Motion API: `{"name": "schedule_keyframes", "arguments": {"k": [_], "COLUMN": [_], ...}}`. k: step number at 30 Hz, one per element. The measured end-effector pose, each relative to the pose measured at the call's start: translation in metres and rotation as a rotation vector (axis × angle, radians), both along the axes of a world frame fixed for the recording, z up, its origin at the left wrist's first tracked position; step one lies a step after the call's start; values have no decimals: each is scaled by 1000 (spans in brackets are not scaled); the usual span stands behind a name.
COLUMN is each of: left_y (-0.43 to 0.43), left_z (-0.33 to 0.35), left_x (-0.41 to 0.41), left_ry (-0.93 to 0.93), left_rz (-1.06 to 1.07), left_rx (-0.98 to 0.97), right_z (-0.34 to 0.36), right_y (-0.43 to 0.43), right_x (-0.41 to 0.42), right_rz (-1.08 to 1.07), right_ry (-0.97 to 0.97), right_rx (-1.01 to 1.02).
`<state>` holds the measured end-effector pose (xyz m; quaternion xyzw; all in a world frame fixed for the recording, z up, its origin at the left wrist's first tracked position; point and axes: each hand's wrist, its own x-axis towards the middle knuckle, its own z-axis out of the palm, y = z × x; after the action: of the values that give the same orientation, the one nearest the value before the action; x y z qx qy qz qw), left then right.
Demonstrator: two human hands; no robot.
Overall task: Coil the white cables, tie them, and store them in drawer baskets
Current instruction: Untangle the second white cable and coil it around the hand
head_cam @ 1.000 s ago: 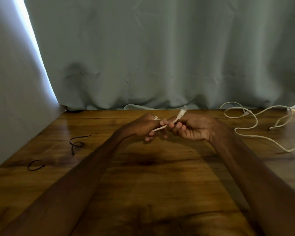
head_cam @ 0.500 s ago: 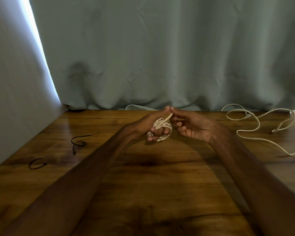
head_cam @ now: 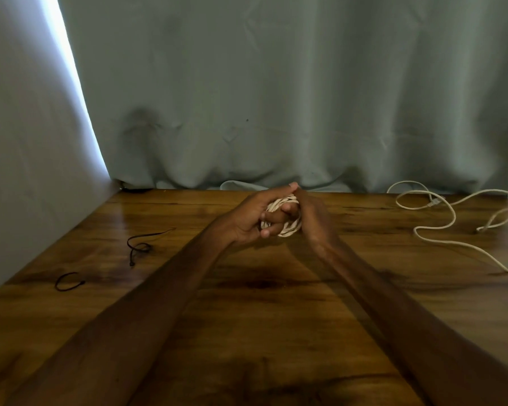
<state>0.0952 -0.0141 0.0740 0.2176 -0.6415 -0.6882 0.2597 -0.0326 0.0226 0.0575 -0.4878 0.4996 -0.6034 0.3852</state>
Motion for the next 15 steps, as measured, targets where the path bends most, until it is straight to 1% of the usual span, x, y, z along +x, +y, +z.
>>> {"name": "schedule_keyframes", "arguments": {"k": [2, 3, 5, 8, 12, 15], "left_y": [6, 8, 10, 12, 11, 11], "left_z": [-2, -1, 2, 10, 9, 5], "left_x": [-9, -14, -24, -34, -40, -46], "left_ry": [32, 39, 29, -8, -68, -89], "left_rz": [14, 31, 70, 142, 375, 553], "left_rx": [52, 79, 101, 93, -15, -116], "right_z": [-7, -10, -12, -5, -3, -7], "right_y": [0, -1, -1, 3, 2, -4], "right_x": [1, 1, -2, -5, -8, -10], "right_rz": [-139, -170, -194, -234, -319, -342], "right_ry": [10, -27, -51, -19, 155, 179], "right_rx": [-69, -80, -105, -187, -333, -352]}}
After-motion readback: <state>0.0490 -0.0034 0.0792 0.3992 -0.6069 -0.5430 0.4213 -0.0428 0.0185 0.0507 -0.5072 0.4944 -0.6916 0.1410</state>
